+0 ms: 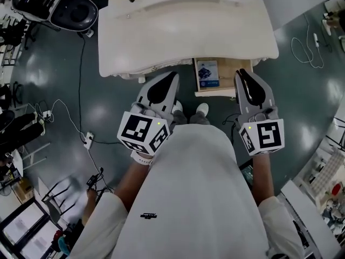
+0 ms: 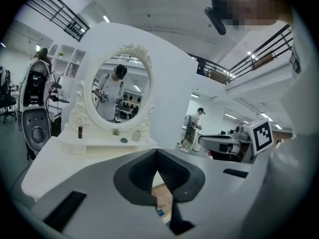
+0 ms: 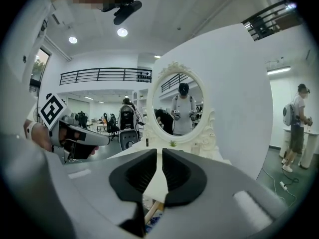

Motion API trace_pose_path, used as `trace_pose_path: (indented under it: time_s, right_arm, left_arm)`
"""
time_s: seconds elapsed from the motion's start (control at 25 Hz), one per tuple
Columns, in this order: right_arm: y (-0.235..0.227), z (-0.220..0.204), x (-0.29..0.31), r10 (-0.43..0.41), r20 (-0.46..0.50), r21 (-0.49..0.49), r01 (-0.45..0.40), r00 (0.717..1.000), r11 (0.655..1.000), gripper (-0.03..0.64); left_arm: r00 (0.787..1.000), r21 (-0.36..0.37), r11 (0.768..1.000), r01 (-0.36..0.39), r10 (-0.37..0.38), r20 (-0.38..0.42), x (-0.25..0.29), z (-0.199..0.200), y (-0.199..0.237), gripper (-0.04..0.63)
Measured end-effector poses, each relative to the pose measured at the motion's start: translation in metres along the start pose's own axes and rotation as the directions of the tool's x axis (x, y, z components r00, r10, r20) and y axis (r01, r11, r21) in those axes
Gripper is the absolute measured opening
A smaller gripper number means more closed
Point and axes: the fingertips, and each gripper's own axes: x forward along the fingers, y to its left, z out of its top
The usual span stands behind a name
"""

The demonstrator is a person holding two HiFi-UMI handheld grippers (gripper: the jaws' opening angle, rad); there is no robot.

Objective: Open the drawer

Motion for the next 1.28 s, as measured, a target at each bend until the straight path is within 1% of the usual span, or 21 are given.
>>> trace_pose_path:
  time_s: [0.24,0.52,0.84,1.0,1.28]
  right_arm:
    - [0.002,0.021,0.003,-0.005,0.051,0.018,0.004,0.999,1.0,0.023]
    - [0.001,0.037,0.012,-0.02,0.096,0.021,0.018,0.995,1.0,0.011]
    - [-0.003,0.046,0.007,-0.036,0.124,0.046,0.03,0.992,0.998,0.011]
    - [-0.006,0.041,0.004,-0.049,0.121,0.06,0.042,0.991,0.997,0.011]
    - [-0.006,0.039,0.001,-0.044,0.114,0.066,0.036,0.993,0.997,0.011]
  left_arm:
    - [0.999,0.01,1.0,-0.018,0.017,0.046,-0.007,0.019,0.009,0.009]
    - [0.996,0.031,0.999,-0.004,0.001,0.089,-0.012,0.043,0.012,0.009]
    - [0.996,0.039,0.999,0.009,-0.012,0.086,-0.008,0.045,0.012,0.009]
    - [0.995,0.04,0.999,0.019,-0.022,0.094,-0.006,0.046,0.012,0.009]
    - [0.995,0.045,0.998,0.041,-0.044,0.085,0.0,0.047,0.005,0.009]
